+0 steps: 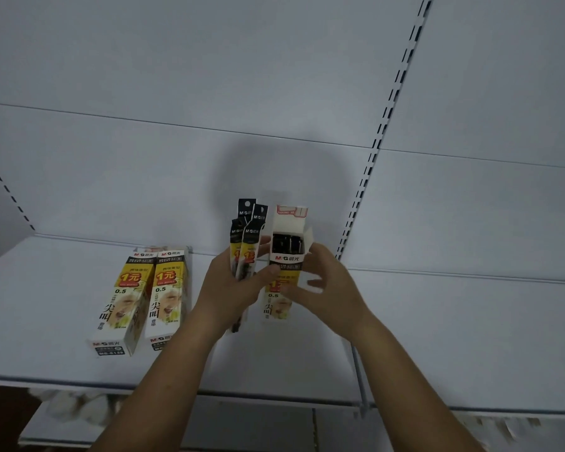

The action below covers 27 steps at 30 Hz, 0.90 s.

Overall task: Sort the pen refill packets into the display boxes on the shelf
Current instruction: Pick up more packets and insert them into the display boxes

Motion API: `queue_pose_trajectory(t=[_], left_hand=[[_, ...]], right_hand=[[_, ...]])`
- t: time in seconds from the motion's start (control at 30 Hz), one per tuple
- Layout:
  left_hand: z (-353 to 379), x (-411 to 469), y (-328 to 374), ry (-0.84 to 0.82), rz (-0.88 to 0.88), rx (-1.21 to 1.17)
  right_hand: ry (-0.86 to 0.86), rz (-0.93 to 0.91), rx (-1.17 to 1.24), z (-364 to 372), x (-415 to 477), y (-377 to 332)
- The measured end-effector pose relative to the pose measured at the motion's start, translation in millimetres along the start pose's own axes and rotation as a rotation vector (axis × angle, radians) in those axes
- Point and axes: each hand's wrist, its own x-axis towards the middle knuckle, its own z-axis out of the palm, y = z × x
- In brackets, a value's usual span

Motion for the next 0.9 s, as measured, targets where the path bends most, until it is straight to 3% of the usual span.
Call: queue_pose_trajectory(t=[0.3,0.43,0.53,0.67,0.77,0.9], left_hand=[[5.7,1.6,4.9,0.033,-0.016,0.026],[6.7,0.5,0.3,0.057,-0.050,0.085],[5.9,-2.6,-0.2,0.070,-0.083,0.022],[-1.4,-9.4,-2.2,0.083,-0.104,-0.005],[-7.6,-16.6,-0.2,0.130,-0.113,-0.022],[-19.0,-30.8,8.7,0.229,-0.110,0.017]], right_hand=[[0.056,0.023,0.135,4.0,3.1,9.7],[0.101,0.118,0.136,-1.1,3.7,21.4],[0.039,0.198,0.132,-7.2,5.2,22.7],[0.009,0.202,-0.090,-8.9,7.7,34.1],[0.014,0.189,-0.130,-8.6,4.0,37.8],[0.059,0.067,-0.233,-0.4,1.4,32.7]])
